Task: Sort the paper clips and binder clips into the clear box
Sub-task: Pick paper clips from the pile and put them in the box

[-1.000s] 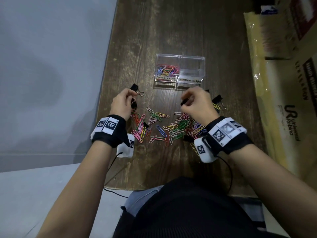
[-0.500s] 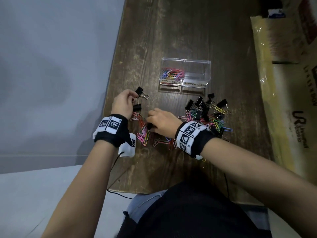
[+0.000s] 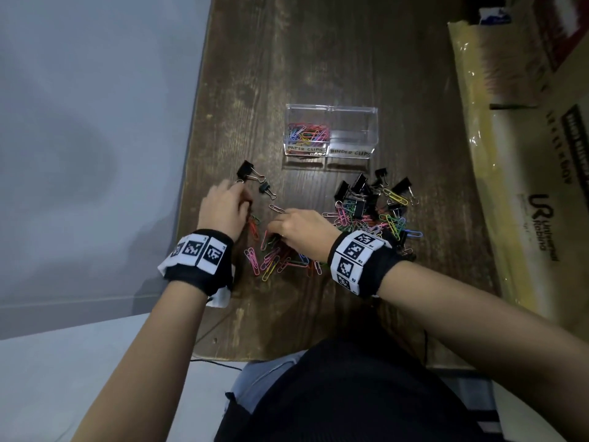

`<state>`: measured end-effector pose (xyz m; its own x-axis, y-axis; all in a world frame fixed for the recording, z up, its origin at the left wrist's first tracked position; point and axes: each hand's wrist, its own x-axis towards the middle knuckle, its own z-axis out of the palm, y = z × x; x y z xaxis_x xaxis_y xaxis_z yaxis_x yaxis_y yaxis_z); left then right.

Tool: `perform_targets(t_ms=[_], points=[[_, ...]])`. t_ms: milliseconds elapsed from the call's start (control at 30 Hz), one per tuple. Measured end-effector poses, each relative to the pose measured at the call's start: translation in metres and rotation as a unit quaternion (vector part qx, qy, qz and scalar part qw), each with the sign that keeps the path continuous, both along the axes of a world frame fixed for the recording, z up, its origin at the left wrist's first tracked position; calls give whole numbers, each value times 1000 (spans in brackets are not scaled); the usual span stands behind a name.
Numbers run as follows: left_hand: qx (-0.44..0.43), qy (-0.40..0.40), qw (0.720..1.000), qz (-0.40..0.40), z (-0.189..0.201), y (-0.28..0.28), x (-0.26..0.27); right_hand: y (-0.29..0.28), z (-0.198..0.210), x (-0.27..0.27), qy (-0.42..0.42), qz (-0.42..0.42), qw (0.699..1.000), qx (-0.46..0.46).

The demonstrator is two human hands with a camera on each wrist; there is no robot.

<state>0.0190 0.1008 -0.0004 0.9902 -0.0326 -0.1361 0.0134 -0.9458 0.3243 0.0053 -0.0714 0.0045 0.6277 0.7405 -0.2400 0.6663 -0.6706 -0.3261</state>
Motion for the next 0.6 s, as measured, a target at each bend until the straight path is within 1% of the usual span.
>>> perform_targets(t_ms=[100,167,200,233,300,367,400,467,533,600], points=[[-13,40,999,-9,-5,1,-29,-3,5,2,31,-28,999,20],[-13,46,999,-15,-8,-2,-40,-16,12,7,43,-90,994,54],[-18,48,999,-16,-9,-4,-43,-26,15,12,35,-129,989,63],[-22,50,998,-21,-9,-7,-46,-37,19,18,17,-166,984,57],[-15,50,998,-41,-7,-11,-49,-58,25,32,-23,-228,973,11],[-15,47,998,-44,-5,-14,-51,-68,26,41,-44,-265,963,-29],[-17,52,998,-35,-3,-15,-52,-67,25,41,-56,-267,962,-30],[-8,73,997,-26,-1,-14,-54,-55,21,37,-64,-245,967,-2],[30,101,994,-33,0,-13,-58,-31,15,27,-15,-207,978,24],[47,122,991,-35,0,-16,-60,-9,9,17,36,-176,984,13]])
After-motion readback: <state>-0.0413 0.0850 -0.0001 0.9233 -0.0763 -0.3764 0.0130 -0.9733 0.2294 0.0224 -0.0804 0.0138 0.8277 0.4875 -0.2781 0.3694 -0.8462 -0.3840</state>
